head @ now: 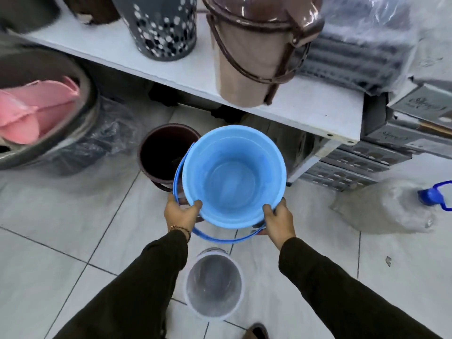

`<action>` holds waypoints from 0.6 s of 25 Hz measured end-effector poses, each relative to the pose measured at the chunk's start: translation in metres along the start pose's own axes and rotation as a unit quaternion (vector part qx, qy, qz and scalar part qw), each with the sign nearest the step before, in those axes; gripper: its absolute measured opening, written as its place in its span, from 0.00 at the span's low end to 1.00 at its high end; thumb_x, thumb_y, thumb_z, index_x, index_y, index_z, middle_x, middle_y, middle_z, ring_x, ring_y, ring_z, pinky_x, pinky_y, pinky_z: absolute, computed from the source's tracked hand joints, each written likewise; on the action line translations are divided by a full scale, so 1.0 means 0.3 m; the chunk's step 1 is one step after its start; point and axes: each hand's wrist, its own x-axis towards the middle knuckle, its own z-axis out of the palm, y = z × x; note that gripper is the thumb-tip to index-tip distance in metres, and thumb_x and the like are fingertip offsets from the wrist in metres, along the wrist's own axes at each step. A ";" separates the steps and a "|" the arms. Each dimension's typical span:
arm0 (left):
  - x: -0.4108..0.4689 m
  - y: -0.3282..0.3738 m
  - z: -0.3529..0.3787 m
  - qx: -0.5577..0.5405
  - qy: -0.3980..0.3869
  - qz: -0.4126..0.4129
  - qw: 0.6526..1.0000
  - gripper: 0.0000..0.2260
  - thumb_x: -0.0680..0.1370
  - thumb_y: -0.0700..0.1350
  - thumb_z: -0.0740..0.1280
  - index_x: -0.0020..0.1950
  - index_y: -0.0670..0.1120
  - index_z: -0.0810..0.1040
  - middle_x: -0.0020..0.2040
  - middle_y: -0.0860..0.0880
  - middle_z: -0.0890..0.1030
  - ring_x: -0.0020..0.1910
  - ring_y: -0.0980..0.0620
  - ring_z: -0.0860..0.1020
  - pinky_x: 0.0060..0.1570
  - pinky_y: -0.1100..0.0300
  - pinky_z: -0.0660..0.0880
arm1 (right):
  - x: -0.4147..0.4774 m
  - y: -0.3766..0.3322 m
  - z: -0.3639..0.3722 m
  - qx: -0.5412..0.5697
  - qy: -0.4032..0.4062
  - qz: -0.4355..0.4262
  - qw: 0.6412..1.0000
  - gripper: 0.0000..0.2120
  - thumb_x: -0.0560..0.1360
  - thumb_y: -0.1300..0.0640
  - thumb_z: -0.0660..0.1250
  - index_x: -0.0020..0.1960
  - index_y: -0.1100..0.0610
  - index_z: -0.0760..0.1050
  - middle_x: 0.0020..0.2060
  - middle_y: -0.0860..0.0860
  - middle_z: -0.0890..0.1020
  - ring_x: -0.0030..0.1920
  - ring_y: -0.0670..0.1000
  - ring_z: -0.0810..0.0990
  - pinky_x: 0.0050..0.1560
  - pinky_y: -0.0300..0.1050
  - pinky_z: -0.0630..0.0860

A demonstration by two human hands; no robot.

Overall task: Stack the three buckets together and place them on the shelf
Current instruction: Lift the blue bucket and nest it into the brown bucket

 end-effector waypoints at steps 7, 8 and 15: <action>0.218 0.218 -0.320 -0.065 0.066 0.037 0.995 0.21 0.72 0.36 0.74 0.54 0.59 0.73 0.49 0.39 0.79 0.38 0.46 0.83 0.33 0.44 0.84 | 0.028 -0.342 0.405 -0.036 -0.026 -0.087 0.995 0.11 0.80 0.58 0.60 0.62 0.51 0.67 0.45 0.53 0.79 0.38 0.51 0.83 0.27 0.36 0.79; 0.274 0.234 -0.345 -0.081 0.066 0.023 0.994 0.21 0.73 0.35 0.73 0.57 0.55 0.73 0.50 0.39 0.80 0.40 0.45 0.84 0.34 0.44 0.84 | 0.060 -0.364 0.462 -0.046 -0.029 -0.083 0.995 0.11 0.81 0.58 0.60 0.62 0.52 0.67 0.46 0.54 0.80 0.39 0.51 0.83 0.27 0.35 0.79; 0.759 0.223 -0.434 -0.069 -0.008 -0.050 0.996 0.18 0.72 0.37 0.76 0.58 0.46 0.73 0.51 0.38 0.83 0.41 0.41 0.84 0.29 0.53 0.83 | 0.391 -0.315 0.834 -0.037 0.030 -0.012 0.999 0.09 0.78 0.59 0.68 0.56 0.54 0.72 0.53 0.60 0.82 0.48 0.61 0.84 0.46 0.59 0.84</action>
